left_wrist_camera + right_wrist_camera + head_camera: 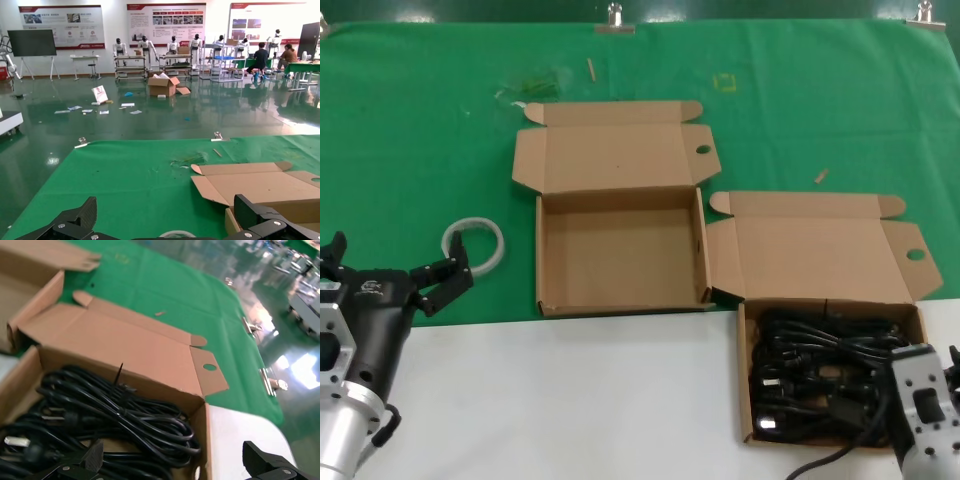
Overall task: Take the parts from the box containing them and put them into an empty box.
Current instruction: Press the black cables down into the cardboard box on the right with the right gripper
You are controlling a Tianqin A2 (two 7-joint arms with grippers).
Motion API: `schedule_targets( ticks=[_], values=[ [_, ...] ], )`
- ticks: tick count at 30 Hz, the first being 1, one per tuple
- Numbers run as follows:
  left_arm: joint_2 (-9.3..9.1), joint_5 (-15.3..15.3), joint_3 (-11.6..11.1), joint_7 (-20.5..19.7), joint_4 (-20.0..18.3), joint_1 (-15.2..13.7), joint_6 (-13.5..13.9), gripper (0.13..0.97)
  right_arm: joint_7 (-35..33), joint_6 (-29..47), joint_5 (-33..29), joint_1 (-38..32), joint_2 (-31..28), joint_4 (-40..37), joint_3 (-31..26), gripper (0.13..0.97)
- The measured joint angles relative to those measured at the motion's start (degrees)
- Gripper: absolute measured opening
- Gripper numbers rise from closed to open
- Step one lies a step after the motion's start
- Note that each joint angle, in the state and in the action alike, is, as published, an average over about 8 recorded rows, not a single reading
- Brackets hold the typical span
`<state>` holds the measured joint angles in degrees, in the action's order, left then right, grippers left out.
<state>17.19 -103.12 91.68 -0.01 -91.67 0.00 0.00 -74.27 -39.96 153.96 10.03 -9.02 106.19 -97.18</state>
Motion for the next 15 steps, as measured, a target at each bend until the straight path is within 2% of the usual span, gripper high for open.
schedule_targets(
  ticks=[7, 15],
  values=[
    [0.00, 0.00, 0.00, 0.00, 0.00, 0.00, 0.00, 0.965, -12.07, -2.41, 3.12, -5.31, 0.00, -4.31, 0.68, 0.966],
    [0.00, 0.00, 0.00, 0.00, 0.00, 0.00, 0.00, 0.965, -17.27, -2.30, 3.70, -9.47, 0.00, -8.80, 0.27, 0.966]
  ],
)
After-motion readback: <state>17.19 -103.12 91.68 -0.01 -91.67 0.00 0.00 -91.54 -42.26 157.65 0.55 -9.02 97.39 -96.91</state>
